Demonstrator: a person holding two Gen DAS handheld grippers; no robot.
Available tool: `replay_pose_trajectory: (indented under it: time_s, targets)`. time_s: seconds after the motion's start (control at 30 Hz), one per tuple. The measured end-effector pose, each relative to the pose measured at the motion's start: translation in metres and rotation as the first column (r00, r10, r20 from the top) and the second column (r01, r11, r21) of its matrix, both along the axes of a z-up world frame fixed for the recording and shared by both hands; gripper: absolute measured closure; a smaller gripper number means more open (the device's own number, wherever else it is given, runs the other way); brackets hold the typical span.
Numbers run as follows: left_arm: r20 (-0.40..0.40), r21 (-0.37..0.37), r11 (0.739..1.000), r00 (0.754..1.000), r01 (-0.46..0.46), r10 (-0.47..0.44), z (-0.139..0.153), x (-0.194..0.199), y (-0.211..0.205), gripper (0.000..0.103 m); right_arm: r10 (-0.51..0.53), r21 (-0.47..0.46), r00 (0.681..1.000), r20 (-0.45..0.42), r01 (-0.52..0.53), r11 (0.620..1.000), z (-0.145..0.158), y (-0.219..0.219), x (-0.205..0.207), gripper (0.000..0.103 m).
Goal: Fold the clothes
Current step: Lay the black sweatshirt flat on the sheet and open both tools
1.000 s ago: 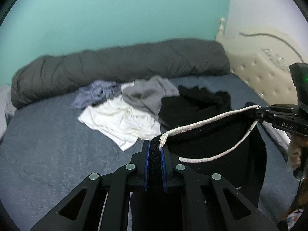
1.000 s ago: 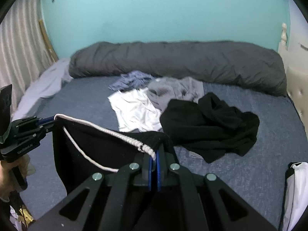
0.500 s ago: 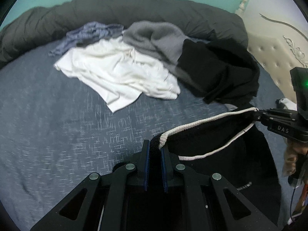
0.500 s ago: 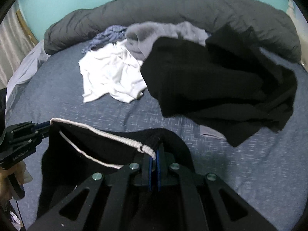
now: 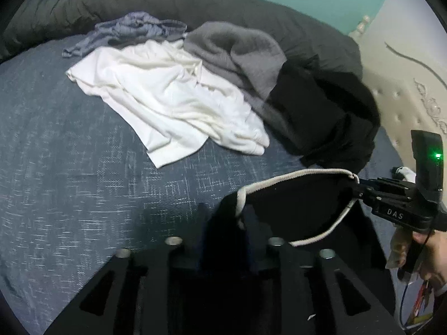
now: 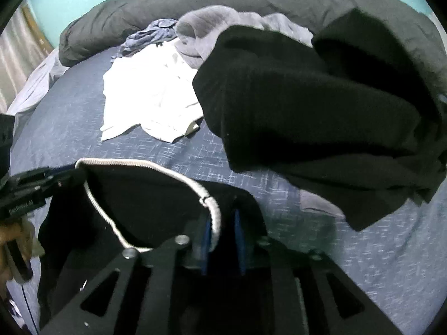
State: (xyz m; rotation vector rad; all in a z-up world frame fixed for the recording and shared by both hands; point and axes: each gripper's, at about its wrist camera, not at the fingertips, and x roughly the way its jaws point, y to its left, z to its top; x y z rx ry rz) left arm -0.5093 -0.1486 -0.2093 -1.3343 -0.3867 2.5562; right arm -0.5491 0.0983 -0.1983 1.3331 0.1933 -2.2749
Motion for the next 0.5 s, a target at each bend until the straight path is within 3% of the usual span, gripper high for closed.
replay_pose_trajectory:
  time_s: [0.03,0.07,0.13,0.2,0.33,0.43,0.5]
  targets:
    - [0.002,0.012,1.000,1.000,-0.003,0.003,0.003,0.004,-0.002,0.060,0.007,0.001,1.000,-0.005,-0.007,1.000,0.002,0.001,0.001,0.076]
    - [0.003,0.025,1.000,1.000,-0.007,0.007,0.006,0.008,-0.005,0.055,0.009,0.002,1.000,-0.025,-0.009,1.000,0.007,0.003,0.004,0.052]
    - [0.007,0.049,0.999,1.000,-0.013,0.013,0.012,0.016,-0.010,0.050,-0.002,-0.017,0.999,-0.042,0.002,1.000,0.019,0.011,0.011,0.033]
    - [0.009,0.073,0.997,1.000,-0.020,0.019,0.018,0.024,-0.015,0.050,-0.025,-0.065,0.999,-0.033,0.023,0.998,0.030,0.021,0.018,0.033]
    - [-0.028,0.044,0.999,1.000,0.006,-0.005,0.036,0.065,-0.013,0.046,-0.004,-0.121,0.999,-0.038,-0.001,0.993,0.051,0.033,0.055,0.033]
    - [-0.046,0.041,0.999,0.999,0.002,0.000,0.042,0.099,-0.013,0.024,0.009,-0.148,1.000,0.006,-0.008,0.989,0.050,0.045,0.093,0.033]
    - [-0.045,0.045,0.999,0.999,0.010,-0.008,0.044,0.123,-0.012,0.021,0.013,-0.172,0.998,0.058,-0.003,0.985,0.045,0.055,0.121,0.033]
